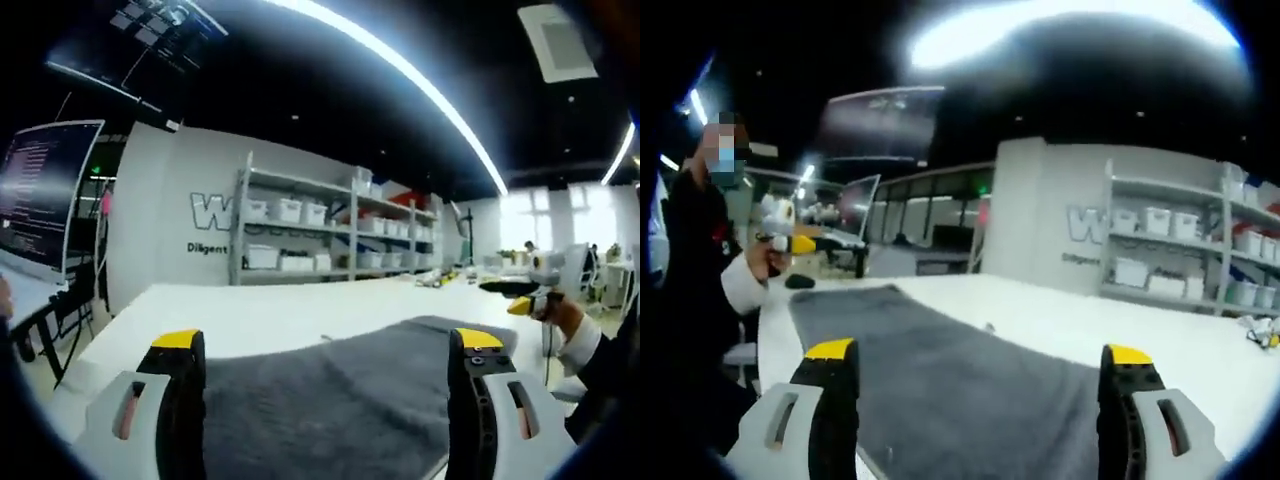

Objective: Open the folded towel by lifting each exposed corner and separating the folded layers until the towel lies flat within the target outline without major curled edges

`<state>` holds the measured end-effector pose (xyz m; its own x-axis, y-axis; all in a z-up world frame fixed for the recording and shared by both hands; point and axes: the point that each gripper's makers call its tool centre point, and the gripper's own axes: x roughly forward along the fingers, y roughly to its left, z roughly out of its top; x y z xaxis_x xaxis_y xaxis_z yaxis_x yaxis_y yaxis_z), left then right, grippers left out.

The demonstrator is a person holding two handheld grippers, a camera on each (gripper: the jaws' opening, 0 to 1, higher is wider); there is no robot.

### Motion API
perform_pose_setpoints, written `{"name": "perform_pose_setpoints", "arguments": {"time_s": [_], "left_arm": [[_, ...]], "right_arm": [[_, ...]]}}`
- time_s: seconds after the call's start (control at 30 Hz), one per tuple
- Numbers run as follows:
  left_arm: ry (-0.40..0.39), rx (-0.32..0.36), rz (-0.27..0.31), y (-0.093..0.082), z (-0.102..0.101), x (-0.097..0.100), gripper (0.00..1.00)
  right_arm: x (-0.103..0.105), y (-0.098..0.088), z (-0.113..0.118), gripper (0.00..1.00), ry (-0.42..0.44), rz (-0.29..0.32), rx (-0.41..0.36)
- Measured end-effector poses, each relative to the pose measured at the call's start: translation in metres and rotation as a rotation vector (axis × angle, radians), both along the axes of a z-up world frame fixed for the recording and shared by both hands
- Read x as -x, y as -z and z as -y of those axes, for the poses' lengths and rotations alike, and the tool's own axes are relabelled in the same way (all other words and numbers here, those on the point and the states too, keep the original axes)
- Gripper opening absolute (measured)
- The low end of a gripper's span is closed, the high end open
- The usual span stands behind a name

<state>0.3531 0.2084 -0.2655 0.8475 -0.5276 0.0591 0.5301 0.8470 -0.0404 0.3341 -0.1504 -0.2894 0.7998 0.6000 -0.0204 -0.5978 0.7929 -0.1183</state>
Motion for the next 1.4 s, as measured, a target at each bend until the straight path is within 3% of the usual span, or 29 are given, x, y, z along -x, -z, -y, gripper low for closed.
{"name": "perform_pose_setpoints", "arguments": {"time_s": [0.2,0.3,0.4,0.57,0.77,1.1,1.23,1.4], "left_arm": [[-0.002,-0.079,-0.029,0.007,0.002,0.000,1.00],[-0.044,-0.114,-0.003,0.004,-0.001,-0.002,0.99],[-0.022,-0.156,-0.041,0.011,0.006,-0.001,0.99],[-0.030,-0.142,-0.024,0.004,0.006,0.000,0.99],[-0.018,-0.135,-0.044,0.003,0.000,0.004,0.99],[0.010,-0.127,-0.082,0.011,0.007,0.002,1.00],[-0.003,-0.116,-0.090,0.013,0.009,-0.005,1.00],[0.010,-0.114,-0.139,0.024,0.014,-0.010,1.00]], "right_arm": [[-0.003,0.001,0.014,0.99,0.041,0.013,0.035],[-0.004,0.003,0.020,0.99,0.054,0.022,0.062],[-0.006,0.007,0.026,0.99,0.061,0.021,0.071],[-0.008,0.008,0.041,0.99,0.092,0.013,0.084],[-0.005,0.008,0.052,0.99,0.107,-0.006,0.072],[-0.005,0.000,0.054,0.98,0.124,-0.004,0.034],[-0.003,0.007,0.050,0.96,0.109,-0.033,0.008],[-0.009,0.016,0.047,0.93,0.105,-0.056,0.003]]}}
